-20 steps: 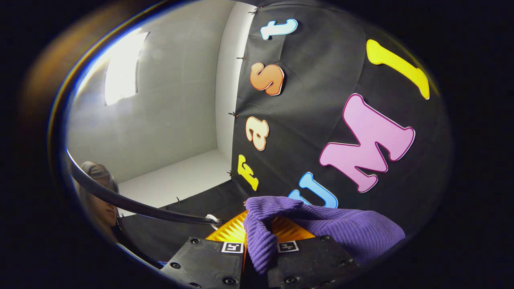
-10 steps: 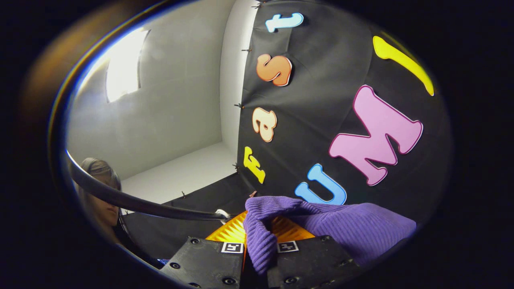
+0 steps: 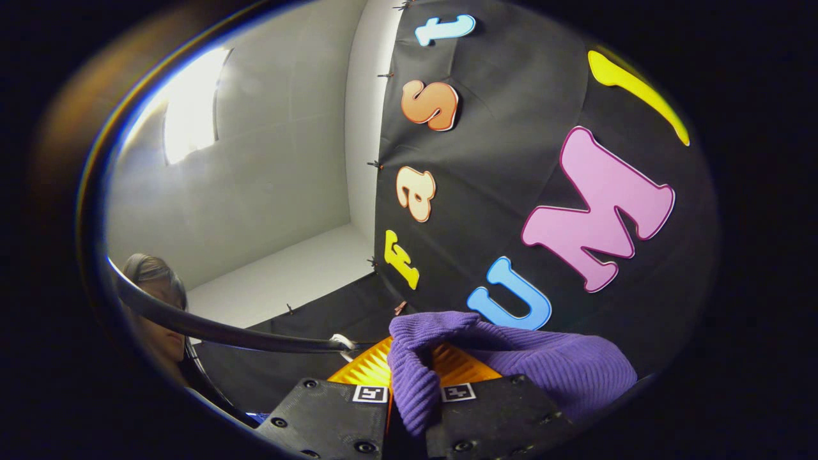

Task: Grasp the clothes on the hanger with both hands and then place them into the laundry hamper below.

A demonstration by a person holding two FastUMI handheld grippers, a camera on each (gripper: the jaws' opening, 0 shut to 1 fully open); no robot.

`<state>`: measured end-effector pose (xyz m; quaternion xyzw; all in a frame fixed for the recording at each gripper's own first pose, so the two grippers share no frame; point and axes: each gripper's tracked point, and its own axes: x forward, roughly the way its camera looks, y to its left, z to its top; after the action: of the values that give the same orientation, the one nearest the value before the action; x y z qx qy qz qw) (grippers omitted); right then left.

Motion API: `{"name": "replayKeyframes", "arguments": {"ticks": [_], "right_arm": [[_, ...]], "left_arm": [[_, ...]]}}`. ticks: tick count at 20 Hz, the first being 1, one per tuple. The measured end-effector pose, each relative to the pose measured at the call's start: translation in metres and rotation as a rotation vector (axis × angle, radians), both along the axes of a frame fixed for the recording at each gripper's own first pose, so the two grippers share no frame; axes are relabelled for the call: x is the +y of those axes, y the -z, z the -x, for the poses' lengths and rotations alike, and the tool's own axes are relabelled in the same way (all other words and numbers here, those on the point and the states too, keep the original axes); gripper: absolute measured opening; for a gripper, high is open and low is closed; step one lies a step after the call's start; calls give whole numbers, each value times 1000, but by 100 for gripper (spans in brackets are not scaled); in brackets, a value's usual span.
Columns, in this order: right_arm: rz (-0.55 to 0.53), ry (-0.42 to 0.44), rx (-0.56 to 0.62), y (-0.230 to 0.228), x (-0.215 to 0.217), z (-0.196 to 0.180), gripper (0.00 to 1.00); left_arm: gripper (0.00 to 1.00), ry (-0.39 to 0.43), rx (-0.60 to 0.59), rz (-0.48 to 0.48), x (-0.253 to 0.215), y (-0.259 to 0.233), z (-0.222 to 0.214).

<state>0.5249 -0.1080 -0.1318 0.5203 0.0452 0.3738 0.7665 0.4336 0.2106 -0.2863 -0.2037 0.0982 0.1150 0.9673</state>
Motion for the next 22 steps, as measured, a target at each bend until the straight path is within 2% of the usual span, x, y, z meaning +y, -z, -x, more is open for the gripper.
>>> {"name": "replayKeyframes", "arguments": {"ticks": [2, 6, 9, 10, 11, 12, 14, 15, 16, 17, 22], "right_arm": [[6, 37, 13, 6, -13, -5, 14], [73, 162, 81, 46, -48, -23, 15], [208, 287, 168, 96, -77, -34, 14], [266, 310, 202, 116, -81, -35, 9], [320, 315, 235, 136, -80, -33, 9], [365, 309, 264, 153, -77, -29, 15], [438, 281, 321, 188, -65, -18, 15], [462, 267, 350, 204, -59, -11, 10], [482, 255, 383, 220, -52, -5, 10], [504, 236, 411, 235, -44, 3, 15], [701, 121, 499, 298, 6, 60, 15]], "left_arm": [[10, 24, 25, 29, -19, 20, -8], [10, 76, 97, 2, -55, 48, -21], [10, 119, 134, 41, -86, 70, -20], [10, 129, 152, 47, -93, 77, -22], [10, 137, 172, 54, -97, 84, -24], [10, 141, 190, 63, -102, 92, -20], [10, 138, 216, 79, -105, 101, -12], [10, 129, 227, 84, -104, 104, -7], [10, 122, 238, 91, -103, 108, -4], [10, 117, 250, 97, -103, 111, 0], [10, 103, 330, 117, -109, 137, 27]]}}
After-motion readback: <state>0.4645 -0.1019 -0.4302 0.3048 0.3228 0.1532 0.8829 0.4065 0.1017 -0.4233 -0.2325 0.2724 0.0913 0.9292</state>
